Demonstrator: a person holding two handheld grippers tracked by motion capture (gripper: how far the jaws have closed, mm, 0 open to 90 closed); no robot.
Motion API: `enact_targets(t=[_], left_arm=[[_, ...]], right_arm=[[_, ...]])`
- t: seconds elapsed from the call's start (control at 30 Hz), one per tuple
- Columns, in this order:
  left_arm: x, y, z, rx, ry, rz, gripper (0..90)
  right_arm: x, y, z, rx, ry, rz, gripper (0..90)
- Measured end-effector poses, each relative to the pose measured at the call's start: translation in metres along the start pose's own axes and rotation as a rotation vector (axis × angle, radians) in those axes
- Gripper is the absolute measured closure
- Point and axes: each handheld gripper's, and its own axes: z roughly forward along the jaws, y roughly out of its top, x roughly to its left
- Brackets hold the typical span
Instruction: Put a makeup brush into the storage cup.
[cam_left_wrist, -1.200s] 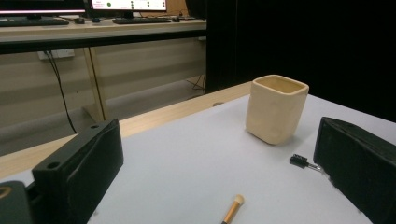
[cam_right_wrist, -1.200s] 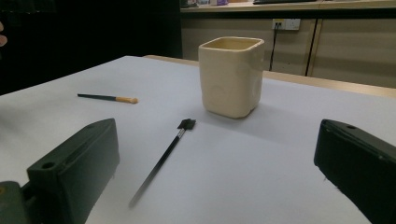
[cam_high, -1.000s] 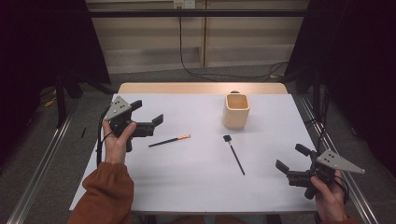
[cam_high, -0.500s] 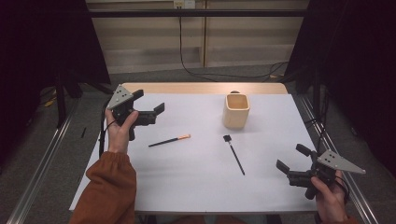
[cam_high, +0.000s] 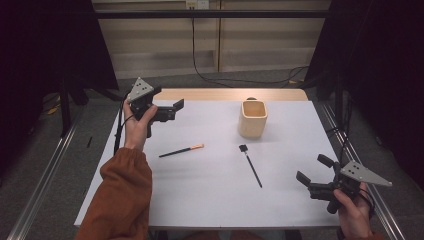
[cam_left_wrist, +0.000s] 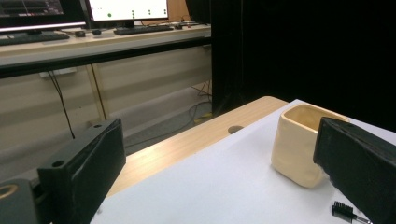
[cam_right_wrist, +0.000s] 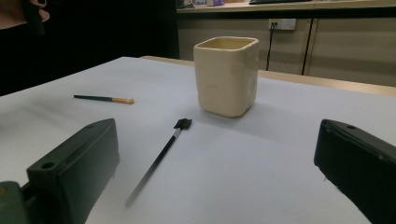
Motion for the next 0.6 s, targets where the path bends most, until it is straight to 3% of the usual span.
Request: enact_targets(t=[0.17, 0.2, 0.33, 0.43, 0.47, 0.6], left_arm=[[0.006, 0.001, 0.005, -0.001, 0.009, -0.011, 2.4], [0.006, -0.001, 0.006, 0.024, 0.024, 0.004, 2.4], [0.004, -0.005, 0.007, 0.030, -0.005, -0.018, 2.4], [0.001, -0.004, 0.008, 0.045, -0.006, -0.003, 2.7], [-0.002, -0.003, 0.009, 0.053, -0.026, -0.006, 4.0], [-0.010, 0.001, 0.010, 0.121, -0.049, 0.041, 3.4]], right_arm=[[0.000, 0.000, 0.000, 0.000, 0.001, 0.000, 0.0], [0.000, 0.000, -0.001, 0.003, -0.001, 0.002, 0.0], [0.000, 0.000, -0.001, 0.001, -0.002, 0.000, 0.0], [0.000, 0.000, -0.001, 0.002, -0.003, 0.002, 0.0], [0.000, 0.000, -0.001, 0.003, -0.007, 0.000, 0.0], [0.001, 0.000, -0.001, 0.002, -0.006, -0.002, 0.0]])
